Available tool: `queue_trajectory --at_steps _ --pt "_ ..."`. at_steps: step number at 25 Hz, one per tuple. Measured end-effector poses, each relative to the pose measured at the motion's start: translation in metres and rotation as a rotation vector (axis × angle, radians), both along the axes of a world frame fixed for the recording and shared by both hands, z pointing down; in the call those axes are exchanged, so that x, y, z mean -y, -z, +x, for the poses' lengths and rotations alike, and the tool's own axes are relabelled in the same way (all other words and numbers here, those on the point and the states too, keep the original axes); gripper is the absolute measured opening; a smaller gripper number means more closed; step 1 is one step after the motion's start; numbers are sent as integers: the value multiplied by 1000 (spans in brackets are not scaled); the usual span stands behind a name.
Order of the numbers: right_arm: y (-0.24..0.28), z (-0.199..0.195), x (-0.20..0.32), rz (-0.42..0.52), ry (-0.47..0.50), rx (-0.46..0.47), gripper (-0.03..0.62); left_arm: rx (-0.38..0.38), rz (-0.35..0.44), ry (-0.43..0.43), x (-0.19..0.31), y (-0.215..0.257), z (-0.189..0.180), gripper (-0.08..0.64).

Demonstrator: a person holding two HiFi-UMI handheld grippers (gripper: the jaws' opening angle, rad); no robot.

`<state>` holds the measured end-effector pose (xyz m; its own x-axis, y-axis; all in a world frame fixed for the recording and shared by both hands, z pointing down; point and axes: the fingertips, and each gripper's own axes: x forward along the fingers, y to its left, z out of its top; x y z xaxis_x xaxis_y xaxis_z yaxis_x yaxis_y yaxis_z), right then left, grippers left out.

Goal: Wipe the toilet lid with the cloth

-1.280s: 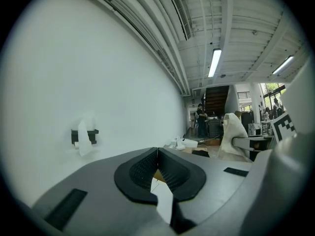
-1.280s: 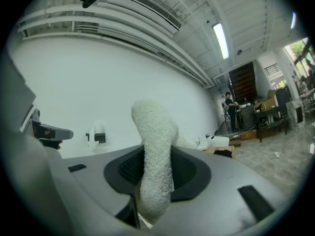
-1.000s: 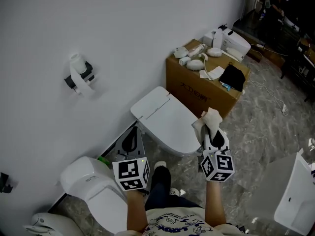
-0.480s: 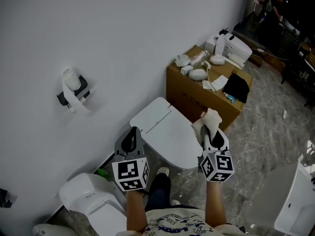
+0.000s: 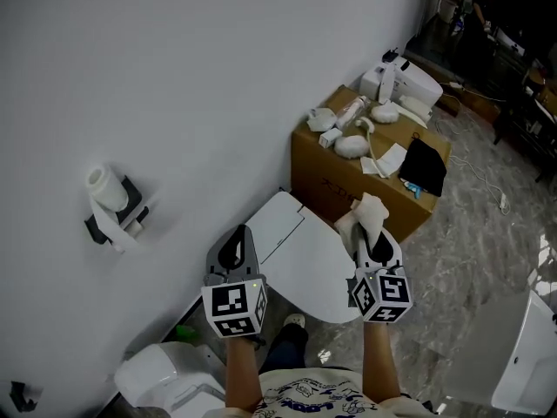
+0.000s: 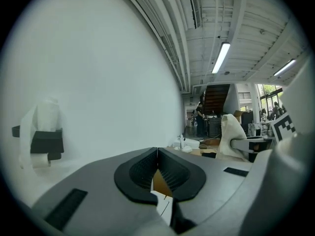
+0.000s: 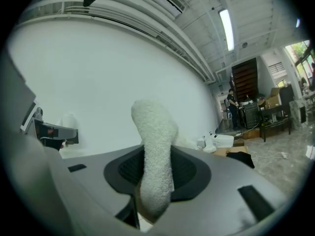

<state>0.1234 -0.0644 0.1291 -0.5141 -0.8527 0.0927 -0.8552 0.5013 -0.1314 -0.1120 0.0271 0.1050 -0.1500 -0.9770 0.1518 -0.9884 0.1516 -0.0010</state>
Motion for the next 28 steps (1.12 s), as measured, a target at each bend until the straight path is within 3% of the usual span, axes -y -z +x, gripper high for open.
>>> queue_trajectory --at_steps 10,28 --pt "-14 -59 75 -30 -34 -25 118 -26 -44 -67 92 -20 -55 5" --pt "-84 -103 125 -157 30 -104 118 -88 -184 -54 133 -96 -86 4"
